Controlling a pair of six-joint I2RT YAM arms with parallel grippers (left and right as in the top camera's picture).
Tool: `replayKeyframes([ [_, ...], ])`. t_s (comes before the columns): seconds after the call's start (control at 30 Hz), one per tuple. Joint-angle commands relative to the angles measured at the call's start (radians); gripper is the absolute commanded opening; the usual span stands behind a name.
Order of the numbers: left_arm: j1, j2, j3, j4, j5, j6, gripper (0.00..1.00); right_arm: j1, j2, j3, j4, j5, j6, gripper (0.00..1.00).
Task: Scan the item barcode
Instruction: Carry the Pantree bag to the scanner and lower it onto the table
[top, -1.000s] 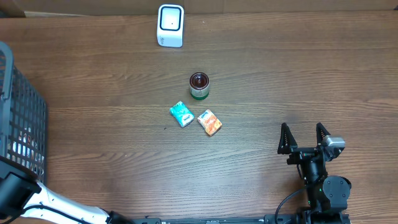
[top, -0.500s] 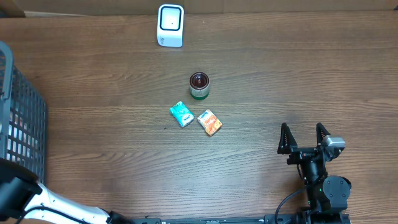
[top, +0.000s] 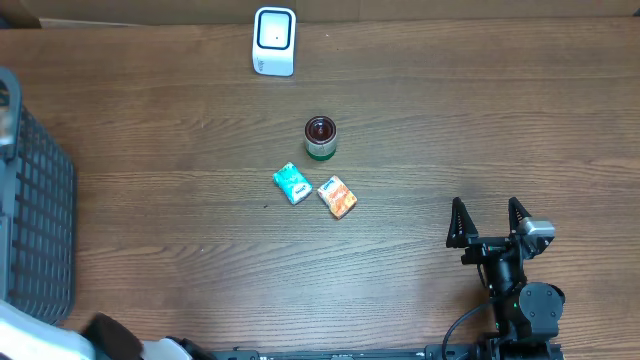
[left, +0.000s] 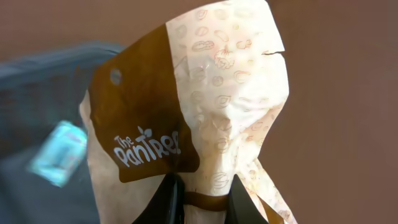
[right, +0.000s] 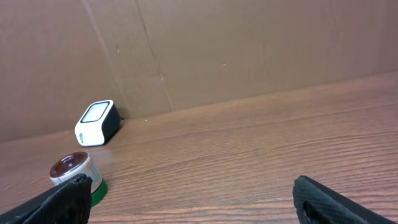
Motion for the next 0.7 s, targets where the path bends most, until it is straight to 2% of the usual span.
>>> replayKeyframes([
  [0.0,-0.140,-0.038,0.004,-0.058,0.049,0.097,0.04,-0.003,-0.008,-0.011,0.005,-0.002,0.000,1.00],
  [0.17,-0.426,-0.027,-0.026,-0.222,0.031,0.276,0.04,-0.003,-0.008,-0.011,0.005,-0.002,0.000,1.00],
  [0.33,-0.667,0.029,-0.161,-0.318,-0.103,0.346,0.04,-0.003,-0.008,-0.011,0.005,-0.002,0.000,1.00],
  [0.47,-0.792,0.083,-0.315,-0.315,-0.178,0.366,0.04,-0.003,-0.008,-0.011,0.005,-0.002,0.000,1.00],
  [0.67,-0.921,0.183,-0.535,-0.176,-0.303,0.365,0.04,-0.003,-0.008,-0.011,0.005,-0.002,0.000,1.00],
])
